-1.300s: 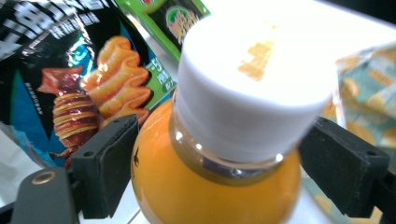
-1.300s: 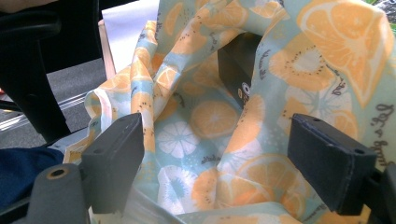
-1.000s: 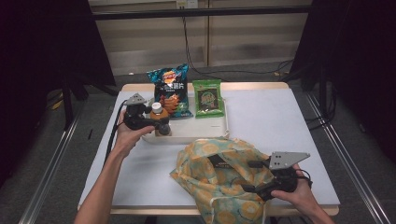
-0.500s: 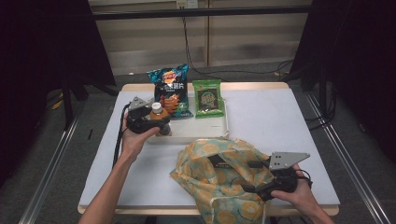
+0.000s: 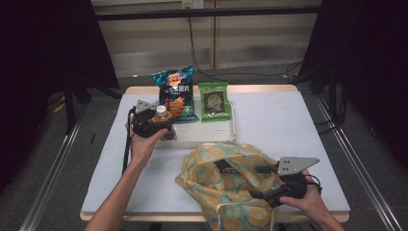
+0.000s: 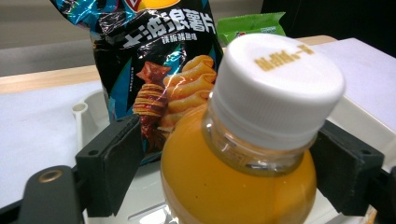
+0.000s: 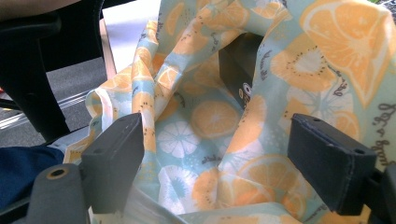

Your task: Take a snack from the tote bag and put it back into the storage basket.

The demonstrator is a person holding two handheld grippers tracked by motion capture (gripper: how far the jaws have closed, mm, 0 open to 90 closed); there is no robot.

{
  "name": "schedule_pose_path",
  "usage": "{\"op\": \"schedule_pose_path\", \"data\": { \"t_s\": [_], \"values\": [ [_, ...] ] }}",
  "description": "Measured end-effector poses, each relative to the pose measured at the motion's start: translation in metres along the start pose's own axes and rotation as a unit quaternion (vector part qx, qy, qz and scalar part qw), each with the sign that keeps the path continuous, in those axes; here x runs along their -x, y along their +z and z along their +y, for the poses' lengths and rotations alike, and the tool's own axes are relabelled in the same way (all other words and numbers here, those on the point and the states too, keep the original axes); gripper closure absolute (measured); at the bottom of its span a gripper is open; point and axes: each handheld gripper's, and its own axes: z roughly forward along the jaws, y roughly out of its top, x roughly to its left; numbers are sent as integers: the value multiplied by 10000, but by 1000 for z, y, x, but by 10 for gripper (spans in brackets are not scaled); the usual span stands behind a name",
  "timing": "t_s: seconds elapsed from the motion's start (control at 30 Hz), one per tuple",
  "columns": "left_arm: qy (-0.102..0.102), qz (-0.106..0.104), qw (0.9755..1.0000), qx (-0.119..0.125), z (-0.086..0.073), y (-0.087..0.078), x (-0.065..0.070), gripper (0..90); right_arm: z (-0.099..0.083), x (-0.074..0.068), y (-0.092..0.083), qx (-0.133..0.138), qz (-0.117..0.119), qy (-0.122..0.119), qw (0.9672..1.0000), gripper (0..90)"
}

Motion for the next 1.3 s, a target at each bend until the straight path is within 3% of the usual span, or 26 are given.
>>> {"op": "schedule_pose_path", "data": {
  "t_s": [0.2,0.33,0.57,0.67,0.73,1.0,1.17,1.3],
  "values": [
    [-119,57,9999,21,-3,3,3,195,0,0,0,2,9,2,10000,184],
    [-125,82,9999,-5,-3,3,7,288,0,0,0,-2,13,3,10000,184],
    [-51,68,9999,-80,-1,4,7,297,0,0,0,4,6,7,10000,184],
    [69,-134,9998,-130,1,3,1,299,0,1,0,2,4,3,10000,183],
    [-32,-208,9997,-129,1,3,-1,299,0,1,-1,5,-12,5,10000,183],
    [153,-801,9965,-161,8,-2,-18,300,0,1,0,0,-1,25,10000,183],
    [395,-1130,9925,-247,17,-4,-24,299,0,1,1,-18,-24,8,10000,181],
    [657,-1452,9868,-287,21,-4,-32,299,-1,2,1,-10,-15,10,10000,180]
  ]
}}
